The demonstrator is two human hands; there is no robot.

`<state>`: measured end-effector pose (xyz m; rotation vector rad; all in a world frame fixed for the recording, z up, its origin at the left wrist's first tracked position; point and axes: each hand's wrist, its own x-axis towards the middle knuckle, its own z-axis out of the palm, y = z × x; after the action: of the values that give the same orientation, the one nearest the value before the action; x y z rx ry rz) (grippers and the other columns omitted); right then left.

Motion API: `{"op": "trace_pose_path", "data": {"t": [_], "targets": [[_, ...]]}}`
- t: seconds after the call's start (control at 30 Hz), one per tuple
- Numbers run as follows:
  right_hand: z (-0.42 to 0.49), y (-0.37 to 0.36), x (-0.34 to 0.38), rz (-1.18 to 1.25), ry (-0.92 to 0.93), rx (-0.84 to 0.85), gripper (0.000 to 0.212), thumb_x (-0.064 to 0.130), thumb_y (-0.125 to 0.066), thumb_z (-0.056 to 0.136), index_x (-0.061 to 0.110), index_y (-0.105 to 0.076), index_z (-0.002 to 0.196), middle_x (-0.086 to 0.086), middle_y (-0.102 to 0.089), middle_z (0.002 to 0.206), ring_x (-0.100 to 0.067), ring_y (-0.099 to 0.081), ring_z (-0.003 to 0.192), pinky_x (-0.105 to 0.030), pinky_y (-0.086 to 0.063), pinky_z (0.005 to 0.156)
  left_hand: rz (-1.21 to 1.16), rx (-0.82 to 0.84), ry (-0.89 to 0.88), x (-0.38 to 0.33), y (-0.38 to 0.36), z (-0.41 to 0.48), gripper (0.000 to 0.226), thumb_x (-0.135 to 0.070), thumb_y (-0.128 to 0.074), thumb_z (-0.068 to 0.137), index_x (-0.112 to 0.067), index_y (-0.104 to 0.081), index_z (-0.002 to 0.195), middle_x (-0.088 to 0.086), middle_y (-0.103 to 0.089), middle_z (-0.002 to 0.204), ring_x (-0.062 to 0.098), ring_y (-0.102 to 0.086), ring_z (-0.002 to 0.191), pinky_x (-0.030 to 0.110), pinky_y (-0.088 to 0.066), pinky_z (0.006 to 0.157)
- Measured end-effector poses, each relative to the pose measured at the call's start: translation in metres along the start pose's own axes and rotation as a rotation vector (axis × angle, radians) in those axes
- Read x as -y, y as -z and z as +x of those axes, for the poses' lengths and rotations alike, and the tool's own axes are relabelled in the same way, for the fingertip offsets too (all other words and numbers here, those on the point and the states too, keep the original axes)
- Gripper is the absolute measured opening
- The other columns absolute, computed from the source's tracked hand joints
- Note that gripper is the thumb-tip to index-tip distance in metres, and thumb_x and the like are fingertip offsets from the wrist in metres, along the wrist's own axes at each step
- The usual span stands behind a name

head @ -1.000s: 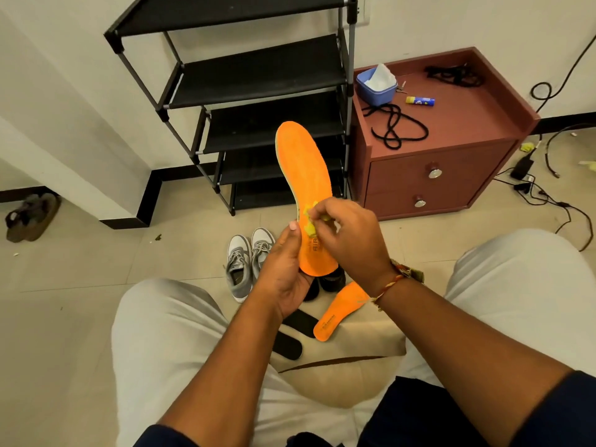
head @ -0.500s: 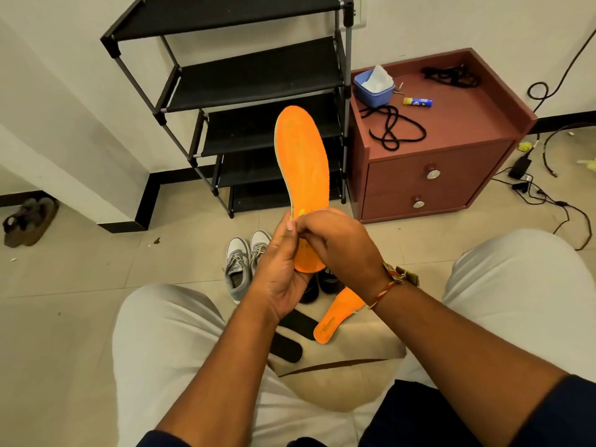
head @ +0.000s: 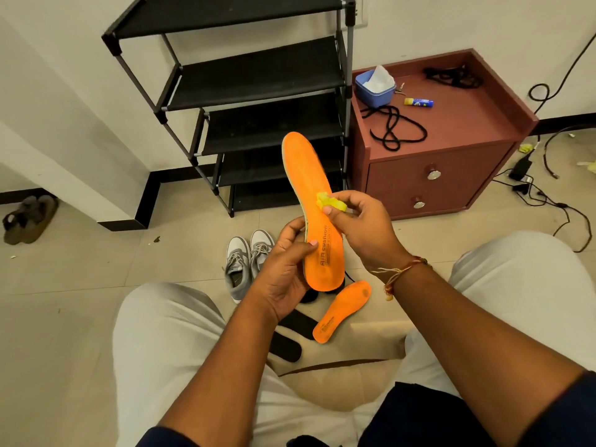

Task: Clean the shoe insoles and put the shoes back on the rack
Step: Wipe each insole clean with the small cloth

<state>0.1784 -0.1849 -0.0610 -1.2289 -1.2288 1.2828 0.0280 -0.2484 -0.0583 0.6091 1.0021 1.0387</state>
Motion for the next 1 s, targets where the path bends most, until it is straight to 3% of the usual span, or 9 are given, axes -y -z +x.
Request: {"op": "trace_pose_path", "data": {"t": [0.07, 0.13, 0.23, 0.33, 0.47, 0.63, 0.87, 1.0], "targets": [[-0.002, -0.002, 0.0, -0.029, 0.023, 0.019, 0.022, 0.016, -0.073, 0.089, 0.014, -0.069, 0.11, -0.001, -0.071, 0.111, -0.015, -0.071, 0.096, -0.034, -0.061, 0.079, -0.054, 0.011, 0.0, -0.002, 0.001, 0.001, 0.043, -0.01, -0.053, 0.097, -0.02, -0.052, 0.139, 0.014, -0.067, 0.125, 0.035, -0.06, 0.119, 0.059, -0.048, 0.103], [-0.005, -0.006, -0.001, -0.12, 0.073, 0.022, 0.025, 0.019, -0.075, 0.088, 0.015, -0.072, 0.112, 0.002, -0.07, 0.112, -0.011, -0.068, 0.1, -0.032, -0.058, 0.085, -0.14, 0.014, 0.002, -0.004, 0.0, 0.001, 0.042, -0.028, -0.05, 0.1, -0.017, -0.052, 0.142, 0.014, -0.064, 0.133, 0.033, -0.06, 0.124, 0.061, -0.041, 0.111], [-0.011, -0.016, -0.004, -0.277, 0.171, 0.023, 0.024, 0.02, -0.076, 0.086, 0.018, -0.074, 0.11, 0.006, -0.064, 0.113, -0.002, -0.06, 0.103, -0.011, -0.049, 0.085, -0.251, -0.036, 0.023, -0.005, 0.001, 0.003, 0.068, -0.065, -0.031, 0.1, -0.016, -0.05, 0.144, 0.017, -0.058, 0.142, 0.036, -0.054, 0.134, 0.059, -0.034, 0.116], [-0.018, -0.024, -0.005, -0.329, 0.222, 0.052, 0.024, 0.021, -0.074, 0.088, 0.017, -0.075, 0.111, 0.006, -0.059, 0.115, -0.003, -0.056, 0.105, -0.002, -0.044, 0.081, -0.304, -0.092, -0.003, -0.003, 0.004, 0.006, 0.081, -0.076, -0.02, 0.095, -0.017, -0.055, 0.138, 0.017, -0.061, 0.139, 0.036, -0.056, 0.132, 0.056, -0.037, 0.115], [-0.02, -0.023, -0.007, -0.504, 0.343, 0.042, 0.024, 0.025, -0.069, 0.092, 0.017, -0.075, 0.113, 0.005, -0.057, 0.113, -0.01, -0.051, 0.106, -0.016, -0.046, 0.082, -0.33, -0.102, -0.021, -0.002, 0.004, 0.008, 0.089, -0.082, -0.016, 0.09, -0.017, -0.055, 0.138, 0.018, -0.062, 0.138, 0.036, -0.056, 0.132, 0.056, -0.038, 0.115], [-0.026, -0.024, -0.003, -0.649, 0.494, 0.003, 0.021, 0.019, -0.068, 0.092, 0.016, -0.074, 0.113, -0.002, -0.071, 0.108, -0.02, -0.062, 0.101, -0.039, -0.055, 0.085, -0.332, -0.092, -0.015, -0.001, 0.005, 0.01, 0.091, -0.083, -0.016, 0.09, -0.018, -0.054, 0.14, 0.019, -0.062, 0.138, 0.038, -0.056, 0.131, 0.057, -0.038, 0.115], [-0.049, -0.037, 0.001, -0.659, 0.556, 0.189, 0.013, 0.018, -0.069, 0.09, 0.022, -0.077, 0.098, 0.003, -0.073, 0.097, -0.014, -0.065, 0.092, -0.034, -0.055, 0.083, -0.263, -0.142, -0.011, -0.008, 0.004, 0.006, 0.096, -0.083, -0.018, 0.09, -0.011, -0.079, 0.109, 0.016, -0.071, 0.121, 0.031, -0.063, 0.122, 0.046, -0.047, 0.108], [-0.031, -0.023, 0.007, -0.77, 0.595, 0.071, 0.014, 0.022, -0.065, 0.093, 0.017, -0.076, 0.1, -0.003, -0.071, 0.096, -0.023, -0.065, 0.089, -0.039, -0.055, 0.076, -0.272, -0.102, -0.03, -0.004, -0.004, 0.005, 0.084, -0.077, -0.02, 0.093, -0.017, -0.065, 0.129, 0.018, -0.066, 0.132, 0.034, -0.061, 0.125, 0.053, -0.043, 0.111]]}}
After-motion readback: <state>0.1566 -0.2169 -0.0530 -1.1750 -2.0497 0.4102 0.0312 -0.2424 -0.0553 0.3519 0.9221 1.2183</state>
